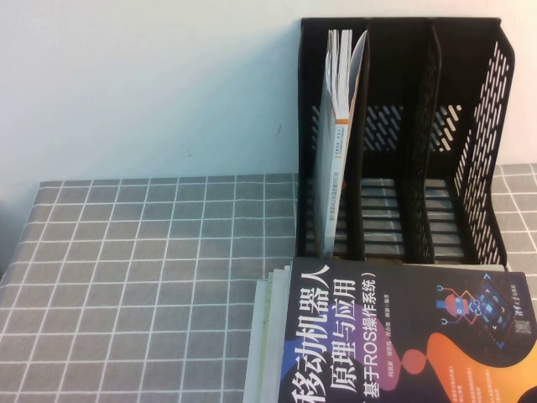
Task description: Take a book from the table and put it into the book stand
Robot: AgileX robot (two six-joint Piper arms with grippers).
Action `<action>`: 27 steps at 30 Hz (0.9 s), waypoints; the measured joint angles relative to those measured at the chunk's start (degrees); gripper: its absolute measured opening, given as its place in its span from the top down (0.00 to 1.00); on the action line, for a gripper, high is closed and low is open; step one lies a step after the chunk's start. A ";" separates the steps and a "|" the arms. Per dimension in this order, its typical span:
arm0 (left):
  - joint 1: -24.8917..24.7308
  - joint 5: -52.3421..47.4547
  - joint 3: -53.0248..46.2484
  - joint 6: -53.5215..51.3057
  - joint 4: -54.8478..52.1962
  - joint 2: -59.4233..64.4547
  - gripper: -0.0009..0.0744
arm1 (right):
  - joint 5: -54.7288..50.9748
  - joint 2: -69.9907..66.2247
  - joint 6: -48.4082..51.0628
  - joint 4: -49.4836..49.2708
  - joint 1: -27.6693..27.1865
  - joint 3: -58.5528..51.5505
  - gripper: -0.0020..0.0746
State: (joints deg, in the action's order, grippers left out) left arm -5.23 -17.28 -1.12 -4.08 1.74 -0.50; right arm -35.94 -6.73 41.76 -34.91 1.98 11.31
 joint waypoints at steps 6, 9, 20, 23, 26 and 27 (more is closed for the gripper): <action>0.00 0.00 0.00 0.30 -0.03 -0.12 0.99 | 0.64 7.37 0.00 3.98 -0.09 -3.00 0.98; 0.00 -0.24 0.00 0.43 -0.12 -0.12 0.99 | 1.35 7.53 0.00 5.06 -0.39 -3.20 0.98; 0.00 -0.46 0.00 0.54 -0.12 -0.12 0.99 | 30.26 7.53 -8.81 9.29 -0.57 -5.43 0.98; 0.00 -0.46 0.00 0.54 -0.12 -0.12 0.99 | 38.39 7.53 -18.44 18.33 -1.22 -9.32 0.98; 0.00 -0.46 0.00 0.54 -0.12 -0.12 0.99 | 40.74 7.53 -23.17 21.26 -1.72 -12.32 0.98; 0.00 -0.46 0.00 0.54 -0.12 -0.12 0.99 | 39.44 7.53 -23.64 21.57 -1.73 -12.62 0.98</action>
State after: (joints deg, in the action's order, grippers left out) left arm -5.23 -17.74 -1.12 -3.54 1.62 -0.61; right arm 3.50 0.80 18.13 -13.34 0.26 -1.30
